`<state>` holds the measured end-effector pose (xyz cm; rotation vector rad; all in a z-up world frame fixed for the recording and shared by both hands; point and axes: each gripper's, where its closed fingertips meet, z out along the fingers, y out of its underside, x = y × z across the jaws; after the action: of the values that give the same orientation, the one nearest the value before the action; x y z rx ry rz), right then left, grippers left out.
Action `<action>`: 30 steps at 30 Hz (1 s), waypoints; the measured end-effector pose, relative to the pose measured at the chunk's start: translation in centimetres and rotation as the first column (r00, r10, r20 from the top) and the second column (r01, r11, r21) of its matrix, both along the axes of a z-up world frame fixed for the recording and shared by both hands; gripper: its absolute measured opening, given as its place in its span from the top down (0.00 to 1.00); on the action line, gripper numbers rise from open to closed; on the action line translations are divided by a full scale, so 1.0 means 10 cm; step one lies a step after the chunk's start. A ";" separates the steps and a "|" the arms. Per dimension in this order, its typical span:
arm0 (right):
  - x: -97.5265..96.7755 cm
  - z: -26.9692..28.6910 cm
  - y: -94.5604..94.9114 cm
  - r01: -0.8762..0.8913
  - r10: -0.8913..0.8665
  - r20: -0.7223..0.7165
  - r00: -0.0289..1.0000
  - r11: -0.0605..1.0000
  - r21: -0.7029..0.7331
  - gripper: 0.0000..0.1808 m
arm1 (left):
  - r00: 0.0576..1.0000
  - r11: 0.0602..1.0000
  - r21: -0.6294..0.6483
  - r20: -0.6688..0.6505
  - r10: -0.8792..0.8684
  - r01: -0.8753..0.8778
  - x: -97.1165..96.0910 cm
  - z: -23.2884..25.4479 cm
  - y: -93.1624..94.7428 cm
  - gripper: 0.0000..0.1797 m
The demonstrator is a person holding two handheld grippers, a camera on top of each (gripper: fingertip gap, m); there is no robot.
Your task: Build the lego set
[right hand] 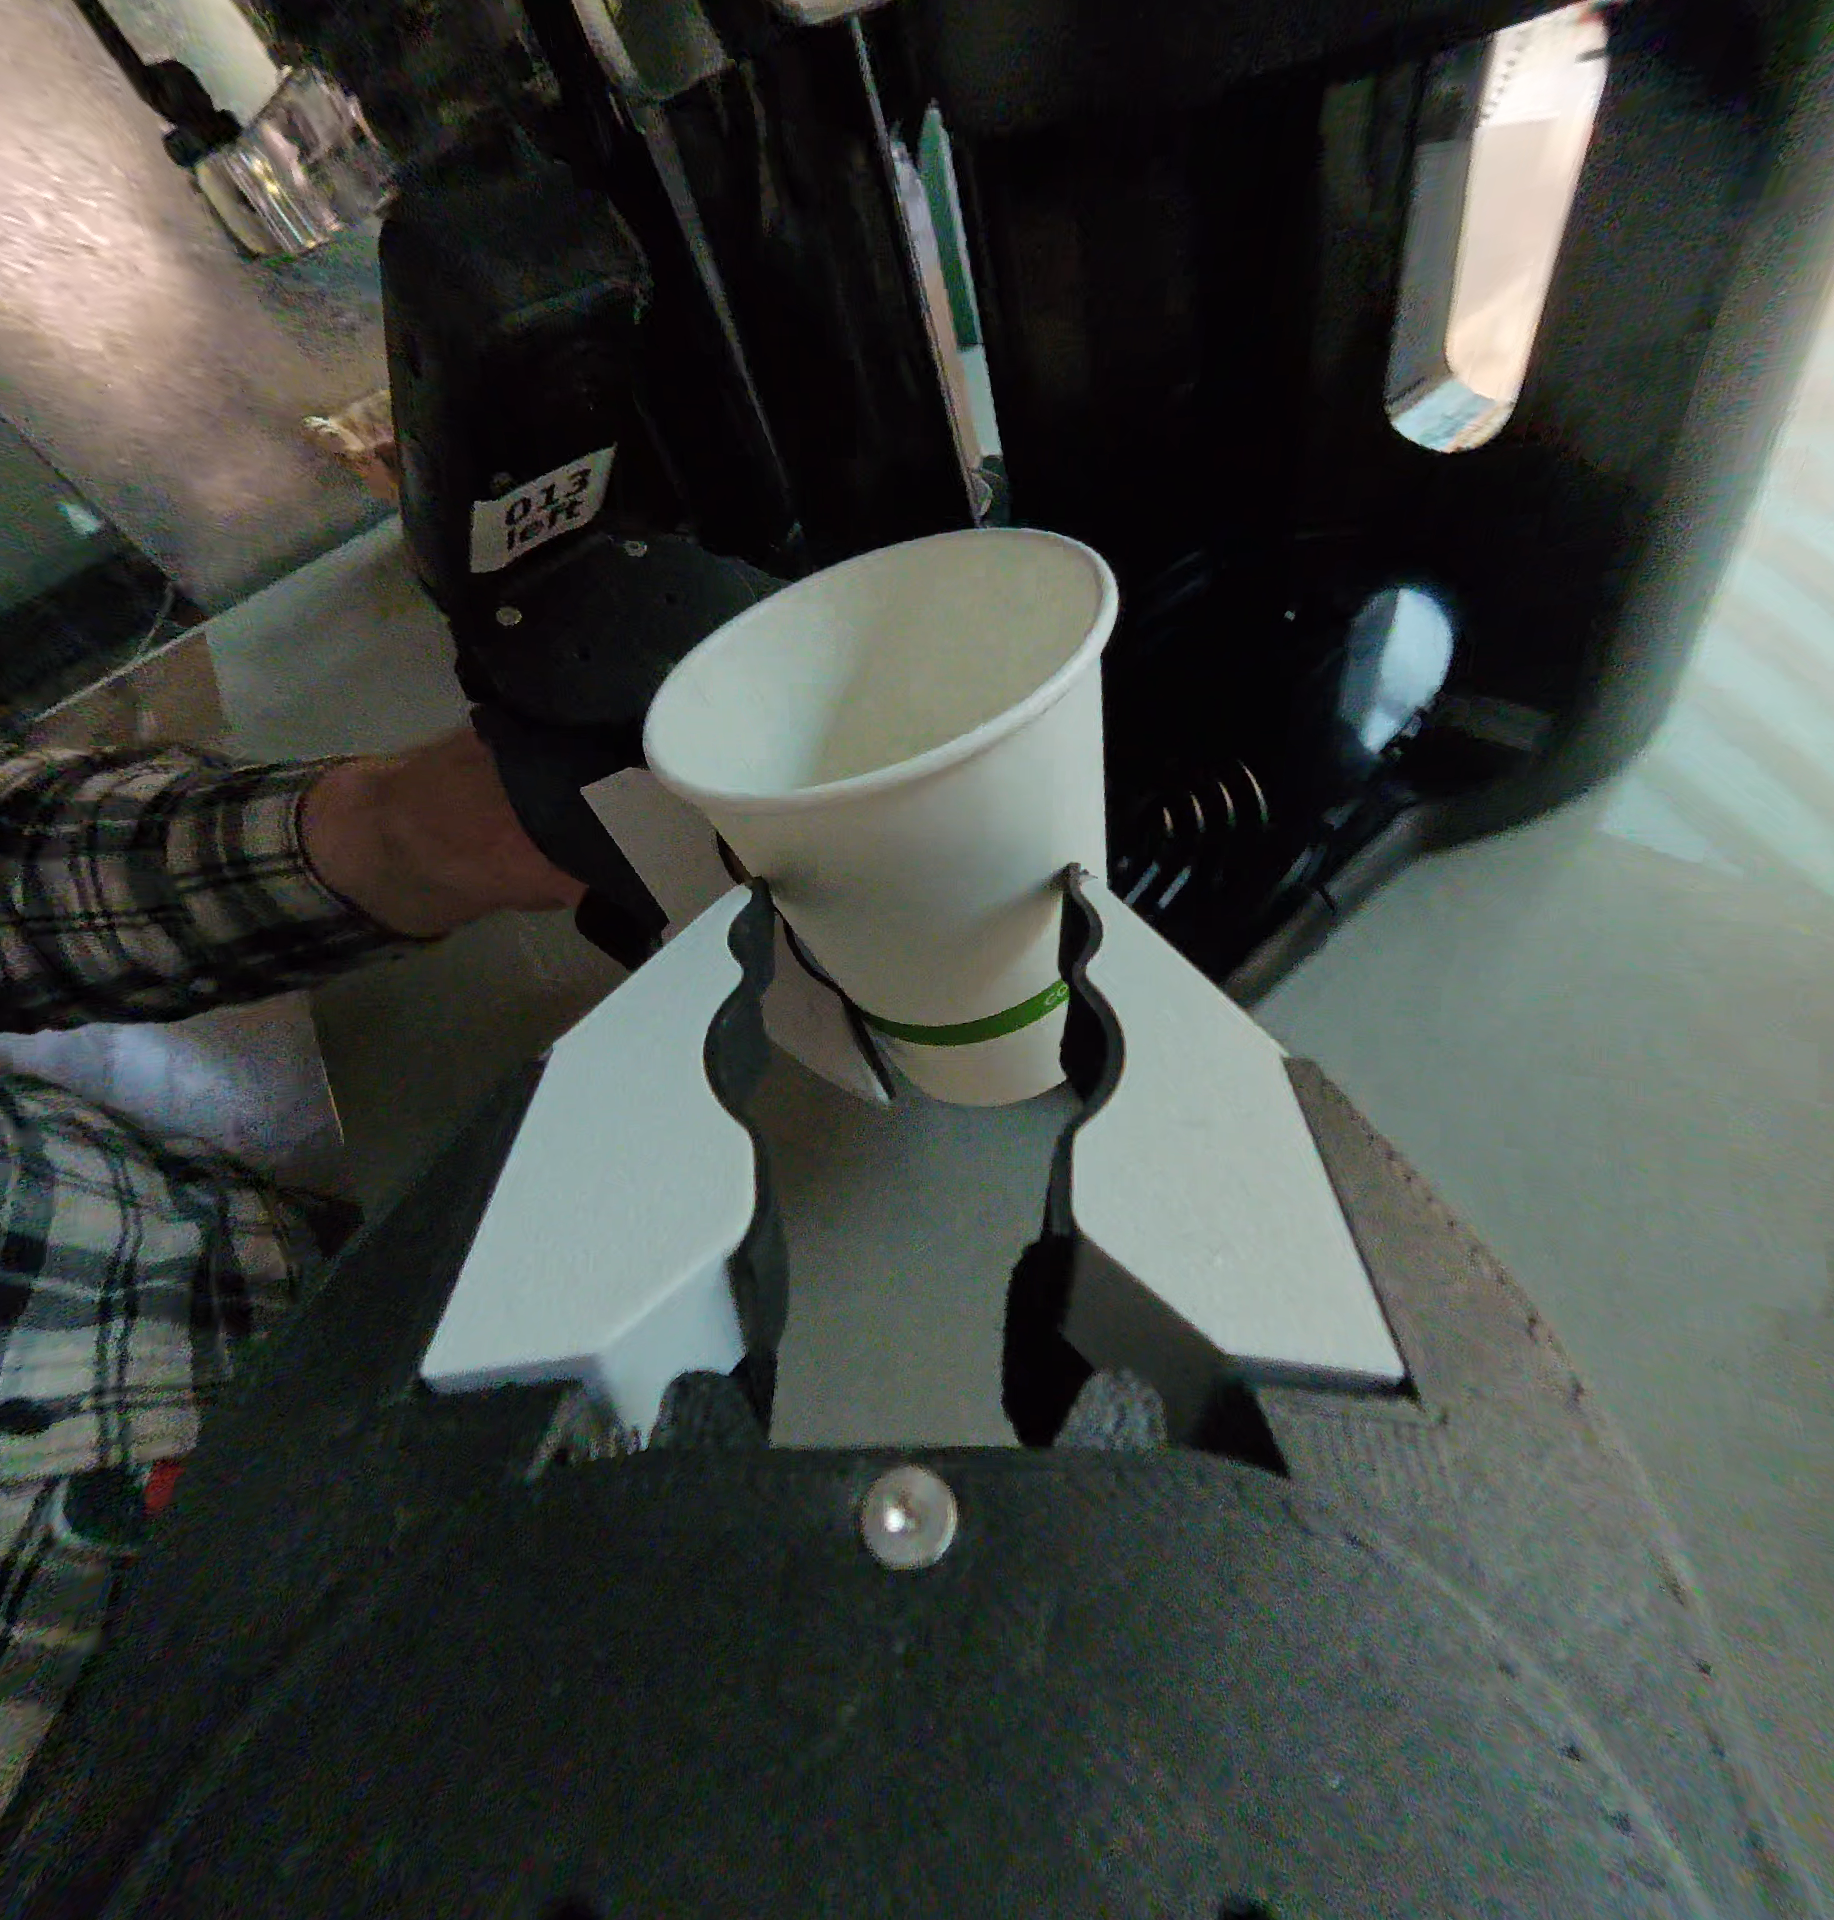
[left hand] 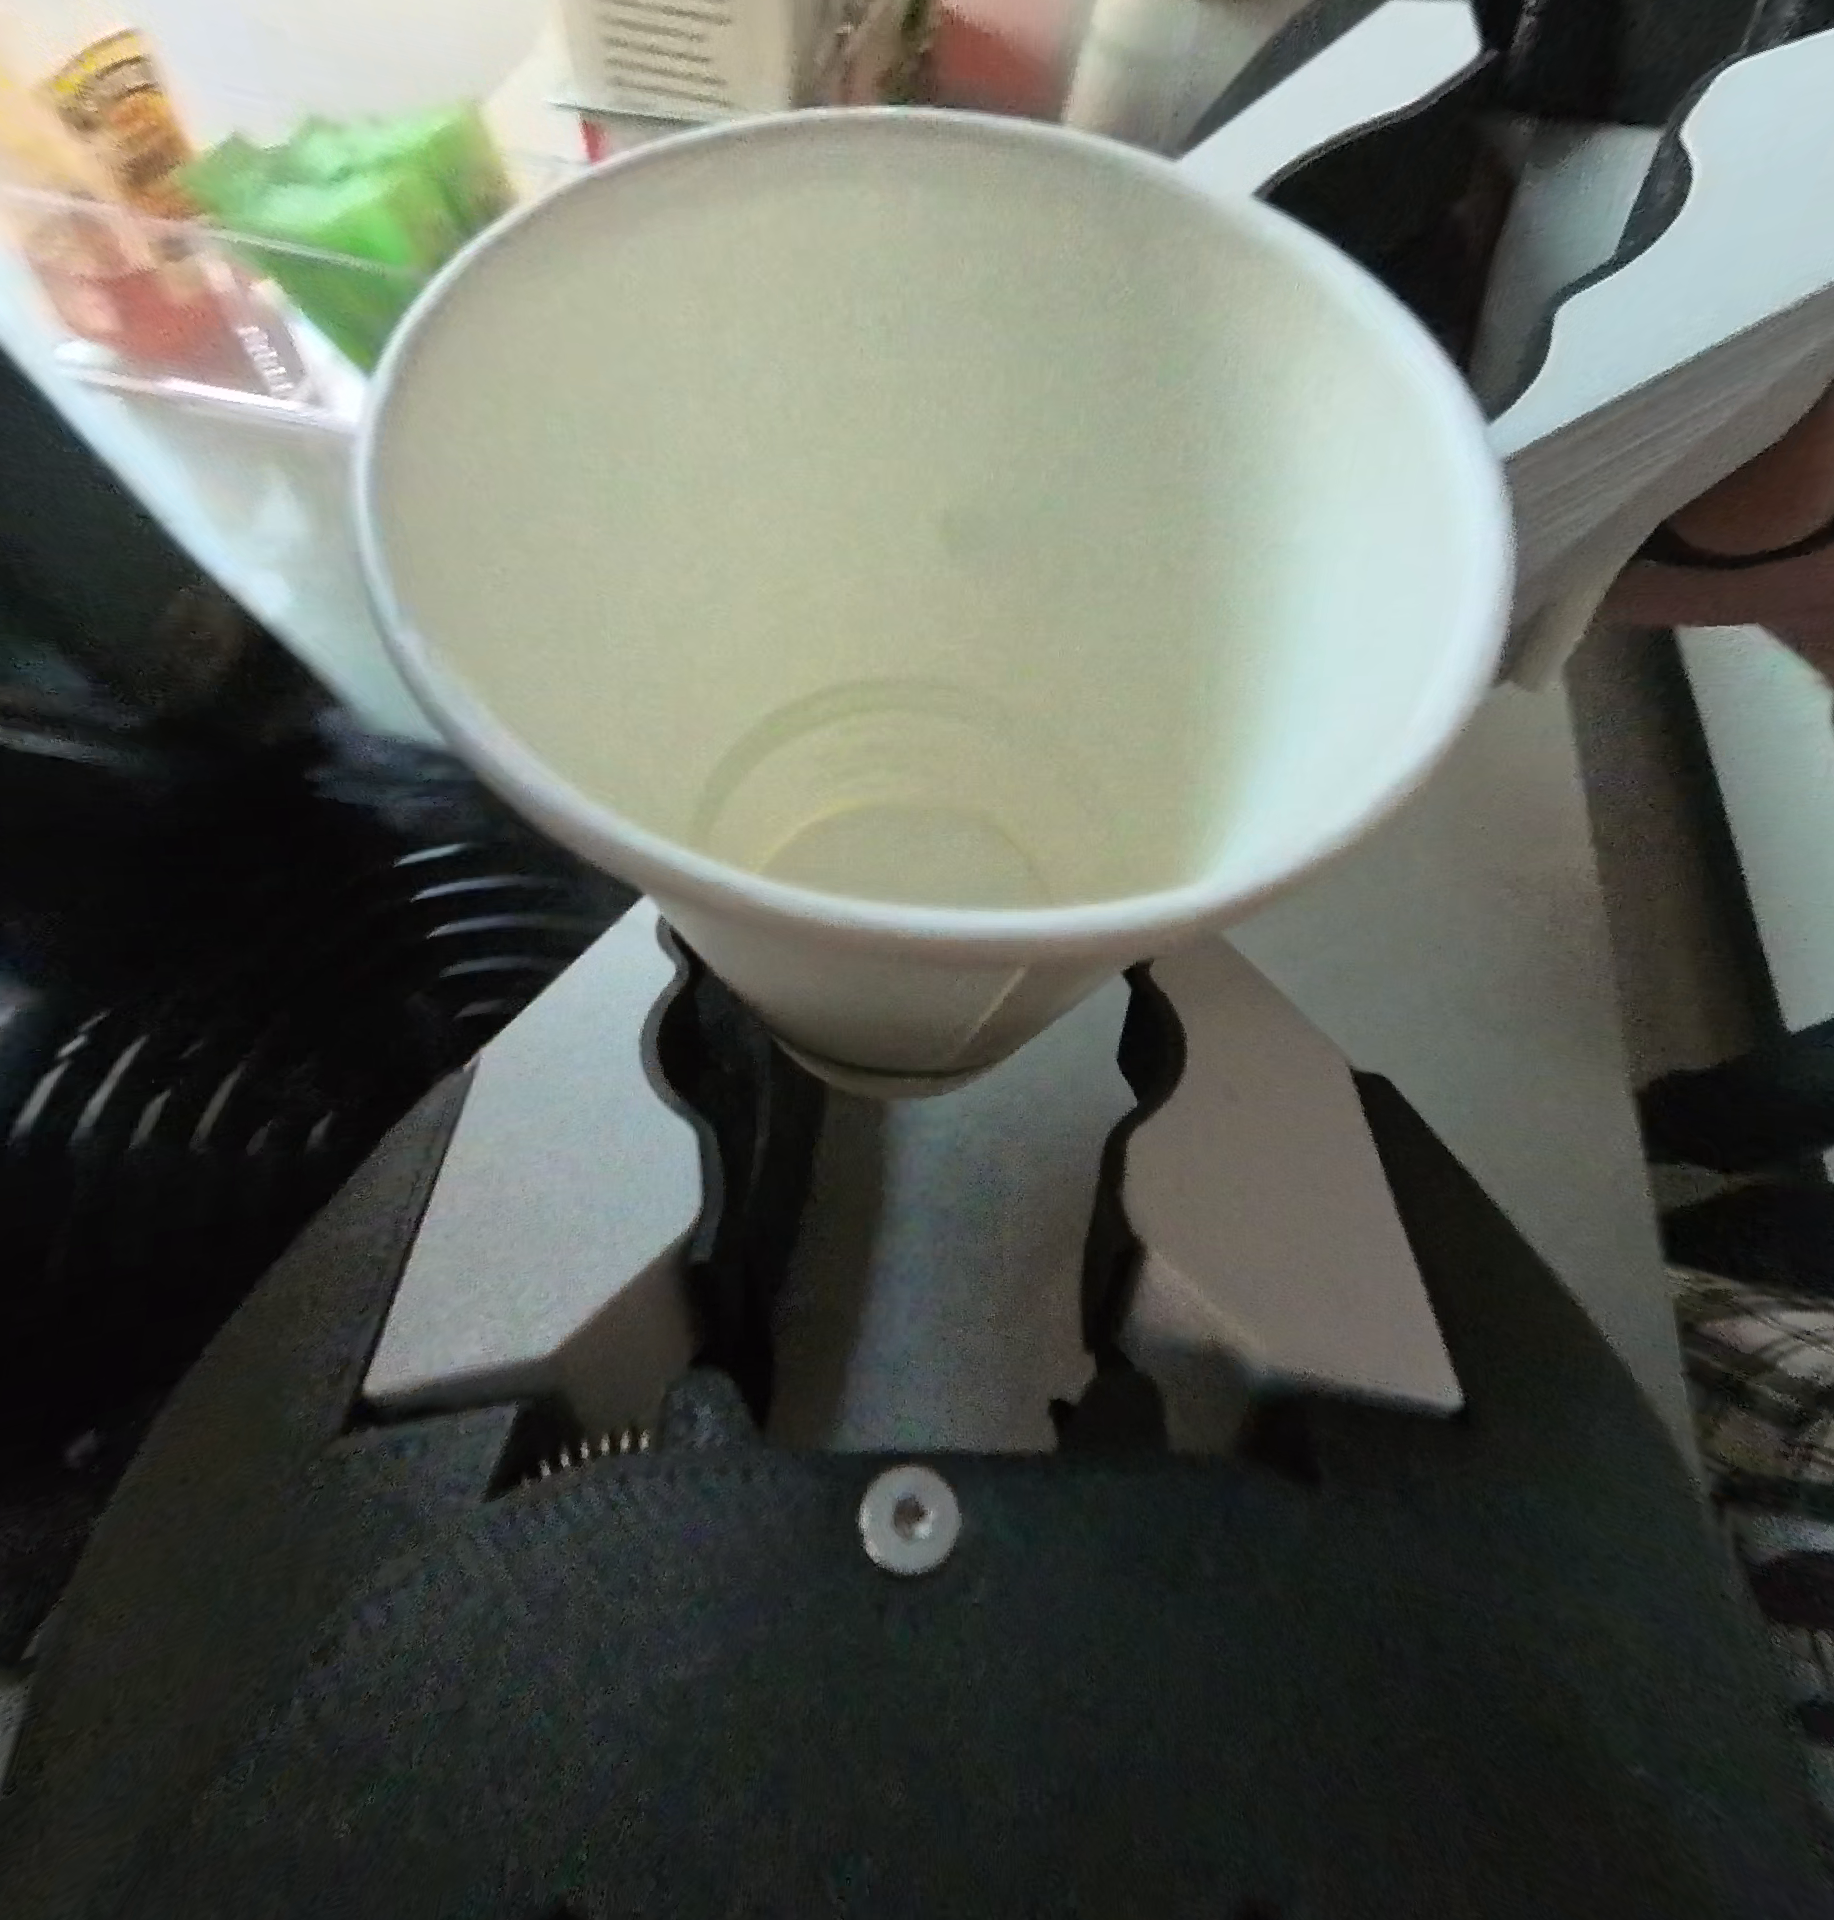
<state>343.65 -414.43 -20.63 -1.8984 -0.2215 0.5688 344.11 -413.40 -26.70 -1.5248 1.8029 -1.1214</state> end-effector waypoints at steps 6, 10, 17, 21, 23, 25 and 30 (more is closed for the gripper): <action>0.36 -0.12 -0.57 0.067 -0.068 -0.015 0.998 0.997 -0.030 0.71 | 0.992 0.993 -0.001 -0.057 -0.114 0.115 0.34 -0.20 -0.61 0.58; 0.56 -0.24 -0.78 0.038 -0.038 -0.007 0.999 0.998 -0.045 0.72 | 0.986 0.991 -0.009 -0.093 -0.137 0.137 0.49 -0.38 -0.86 0.60; 0.87 -0.38 -0.97 -0.104 0.104 0.012 0.994 0.993 -0.056 0.73 | 0.987 0.993 0.039 -0.123 -0.102 0.107 0.66 -0.44 -0.95 0.58; 1.21 -0.40 -1.05 -0.110 0.112 0.055 0.992 0.993 -0.032 0.78 | 0.986 0.997 0.031 -0.154 -0.067 0.073 0.65 -0.48 -0.92 0.59; 1.46 -0.47 -1.04 -0.074 0.078 0.115 0.990 0.996 -0.040 0.80 | 0.987 0.998 0.022 -0.149 -0.052 0.056 0.66 -0.46 -0.93 0.60; 1.77 -0.52 -0.97 0.001 0.002 0.228 0.974 1.000 -0.014 0.82 | 0.986 0.999 0.002 -0.156 -0.051 0.052 0.65 -0.45 -0.96 0.59; 2.43 -0.71 -0.72 0.129 -0.135 0.545 0.827 0.990 0.050 0.88 | 0.988 0.997 -0.045 -0.144 -0.063 0.057 0.54 -0.31 -0.98 0.59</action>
<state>367.92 -421.60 -27.70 -2.0106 -0.4576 -0.0900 349.52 -423.22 -29.83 -1.6228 1.9454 -1.1069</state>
